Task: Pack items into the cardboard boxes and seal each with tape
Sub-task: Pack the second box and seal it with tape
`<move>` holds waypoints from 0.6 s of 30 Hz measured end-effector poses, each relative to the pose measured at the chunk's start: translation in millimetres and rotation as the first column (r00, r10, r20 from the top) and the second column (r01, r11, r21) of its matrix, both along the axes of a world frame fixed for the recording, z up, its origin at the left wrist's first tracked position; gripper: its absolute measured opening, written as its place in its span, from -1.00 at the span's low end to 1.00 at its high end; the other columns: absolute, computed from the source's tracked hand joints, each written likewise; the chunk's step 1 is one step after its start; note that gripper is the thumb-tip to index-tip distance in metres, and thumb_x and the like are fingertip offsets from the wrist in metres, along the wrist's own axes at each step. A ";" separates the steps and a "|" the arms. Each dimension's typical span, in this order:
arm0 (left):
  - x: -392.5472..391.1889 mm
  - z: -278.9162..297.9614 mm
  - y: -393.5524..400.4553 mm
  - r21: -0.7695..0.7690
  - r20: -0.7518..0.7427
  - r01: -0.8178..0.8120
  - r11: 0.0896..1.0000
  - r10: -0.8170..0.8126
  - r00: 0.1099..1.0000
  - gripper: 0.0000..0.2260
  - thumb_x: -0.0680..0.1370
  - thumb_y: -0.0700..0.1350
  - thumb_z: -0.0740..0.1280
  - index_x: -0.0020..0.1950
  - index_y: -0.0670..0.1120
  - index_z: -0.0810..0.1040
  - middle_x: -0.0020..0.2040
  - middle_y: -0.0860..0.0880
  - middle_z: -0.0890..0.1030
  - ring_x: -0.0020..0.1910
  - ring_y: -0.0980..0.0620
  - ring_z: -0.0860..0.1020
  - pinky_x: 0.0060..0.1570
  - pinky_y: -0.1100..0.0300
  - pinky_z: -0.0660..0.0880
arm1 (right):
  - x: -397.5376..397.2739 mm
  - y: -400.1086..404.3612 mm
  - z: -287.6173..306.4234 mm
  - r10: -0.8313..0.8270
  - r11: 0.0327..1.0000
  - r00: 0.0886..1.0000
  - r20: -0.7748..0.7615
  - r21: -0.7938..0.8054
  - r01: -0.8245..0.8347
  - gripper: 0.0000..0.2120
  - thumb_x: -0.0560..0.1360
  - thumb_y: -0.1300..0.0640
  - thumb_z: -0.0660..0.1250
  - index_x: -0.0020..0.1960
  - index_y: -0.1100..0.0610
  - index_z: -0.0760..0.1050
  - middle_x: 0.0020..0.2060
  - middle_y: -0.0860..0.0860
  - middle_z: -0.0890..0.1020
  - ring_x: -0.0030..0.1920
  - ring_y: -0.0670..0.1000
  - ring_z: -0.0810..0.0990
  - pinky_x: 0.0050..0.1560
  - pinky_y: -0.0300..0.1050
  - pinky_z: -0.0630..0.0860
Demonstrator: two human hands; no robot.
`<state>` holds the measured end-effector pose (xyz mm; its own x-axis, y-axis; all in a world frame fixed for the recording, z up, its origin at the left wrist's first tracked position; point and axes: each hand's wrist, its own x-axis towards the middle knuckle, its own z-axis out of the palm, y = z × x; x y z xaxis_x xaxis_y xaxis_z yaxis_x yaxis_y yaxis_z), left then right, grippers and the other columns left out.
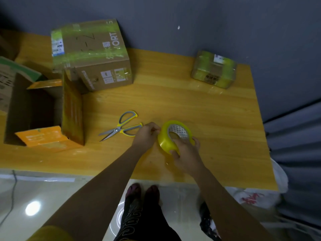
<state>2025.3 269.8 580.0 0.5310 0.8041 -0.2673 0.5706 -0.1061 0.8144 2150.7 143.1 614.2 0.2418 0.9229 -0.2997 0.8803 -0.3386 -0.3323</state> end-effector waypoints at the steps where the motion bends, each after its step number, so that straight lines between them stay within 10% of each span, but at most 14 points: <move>1: 0.2 5.8 0.8 -0.002 0.017 -0.006 1.000 0.006 1.000 -0.92 0.53 -0.30 0.32 -0.01 -0.23 0.59 -0.05 -0.16 0.64 -0.01 -0.08 0.57 -0.06 0.21 0.40 | 2.8 -0.1 6.7 -0.022 1.000 0.999 -0.042 -0.007 0.021 -0.57 0.63 0.02 0.16 0.48 0.01 0.26 0.29 -0.01 0.49 0.36 0.03 0.37 0.43 0.05 -0.18; 10: -14.5 87.2 2.8 0.245 0.008 0.199 0.949 -0.207 0.978 -0.85 0.52 -0.32 0.16 -0.13 -0.07 0.30 -0.20 -0.02 0.36 -0.22 -0.07 0.33 -0.28 0.09 0.06 | -13.0 -10.6 69.6 -0.060 0.963 0.957 -0.285 0.236 0.131 -0.37 0.48 -0.18 0.11 0.41 0.18 0.37 0.34 0.07 0.47 0.35 0.00 0.35 0.45 -0.08 -0.05; 14: -43.3 122.6 5.7 0.307 -0.115 0.199 0.931 -0.171 0.978 -0.79 0.50 -0.33 0.22 -0.06 -0.04 0.29 -0.07 -0.10 0.45 -0.05 -0.14 0.41 -0.18 0.05 0.30 | -34.2 -11.1 100.5 -0.084 0.927 0.898 -0.432 0.296 0.229 -0.42 0.48 -0.12 0.20 0.39 0.18 0.41 0.28 0.11 0.52 0.28 0.08 0.47 0.26 0.02 0.42; 18: -83.9 161.0 14.7 0.306 -0.190 0.239 0.921 -0.187 0.964 -0.82 0.49 -0.32 0.22 0.01 -0.09 0.35 0.02 -0.17 0.51 0.04 -0.18 0.43 -0.14 0.09 0.27 | -63.0 -0.5 122.5 -0.081 0.921 0.906 -0.415 0.316 0.227 -0.52 0.52 -0.04 0.29 0.37 0.17 0.44 0.26 0.06 0.55 0.24 0.05 0.52 0.20 -0.05 0.44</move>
